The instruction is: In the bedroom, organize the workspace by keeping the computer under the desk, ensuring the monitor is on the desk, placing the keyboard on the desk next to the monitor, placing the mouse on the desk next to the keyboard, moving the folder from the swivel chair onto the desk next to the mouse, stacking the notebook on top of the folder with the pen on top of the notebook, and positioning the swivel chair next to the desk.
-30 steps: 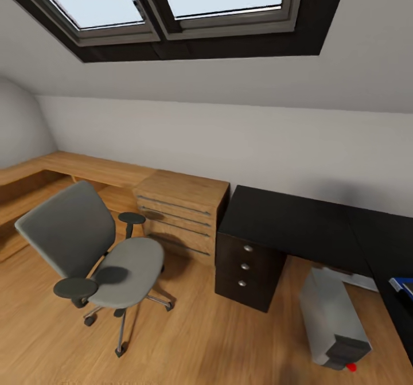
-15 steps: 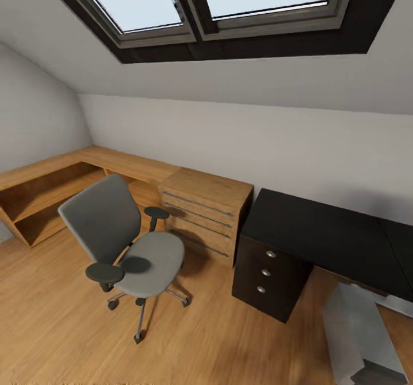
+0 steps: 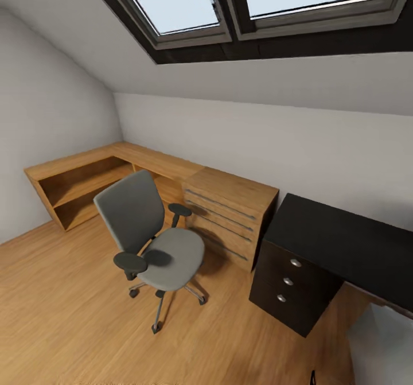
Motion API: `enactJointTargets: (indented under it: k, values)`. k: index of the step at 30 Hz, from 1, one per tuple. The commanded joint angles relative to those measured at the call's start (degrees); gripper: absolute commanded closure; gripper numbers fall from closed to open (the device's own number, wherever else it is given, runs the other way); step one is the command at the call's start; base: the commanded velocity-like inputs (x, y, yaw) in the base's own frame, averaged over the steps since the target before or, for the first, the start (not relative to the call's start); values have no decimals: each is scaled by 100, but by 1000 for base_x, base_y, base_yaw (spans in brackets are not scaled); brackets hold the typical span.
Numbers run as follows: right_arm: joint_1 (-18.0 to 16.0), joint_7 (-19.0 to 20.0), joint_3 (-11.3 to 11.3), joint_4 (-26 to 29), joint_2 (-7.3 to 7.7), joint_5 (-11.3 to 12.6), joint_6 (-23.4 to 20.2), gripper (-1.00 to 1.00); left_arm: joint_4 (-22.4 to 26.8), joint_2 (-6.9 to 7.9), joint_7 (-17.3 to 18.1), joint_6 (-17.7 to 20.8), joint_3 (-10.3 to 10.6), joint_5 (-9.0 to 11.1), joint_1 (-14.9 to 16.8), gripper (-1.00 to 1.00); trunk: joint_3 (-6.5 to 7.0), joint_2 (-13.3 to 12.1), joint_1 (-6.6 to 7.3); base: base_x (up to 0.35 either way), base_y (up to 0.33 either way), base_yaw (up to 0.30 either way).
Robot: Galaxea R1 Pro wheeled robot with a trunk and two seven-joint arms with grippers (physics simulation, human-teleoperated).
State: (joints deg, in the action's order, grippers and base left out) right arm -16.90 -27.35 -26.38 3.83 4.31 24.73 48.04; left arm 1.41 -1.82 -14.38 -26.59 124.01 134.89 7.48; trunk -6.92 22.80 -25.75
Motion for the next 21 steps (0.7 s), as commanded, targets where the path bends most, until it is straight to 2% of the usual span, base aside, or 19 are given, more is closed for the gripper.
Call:
enactJointTargets:
  k: [1,8,14,21]
  values:
    - [-3,-34,-56,-16,5,35,6,-100,16,4,-52,-21,45,11,7,-100,-12,12,-3,0,0,287]
    - [-6,-33,-56,-103,28,63,8,-100,17,46,-56,-32,43,11,8,-100,-18,12,-3,0,0,286]
    - [-6,-22,-47,-130,177,72,-3,-100,17,54,-56,-31,44,11,8,-100,-30,12,-3,0,0,286]
    - [-6,70,-38,-136,236,76,-11,-100,17,74,-56,-30,44,11,8,-100,-46,12,-3,0,0,286]
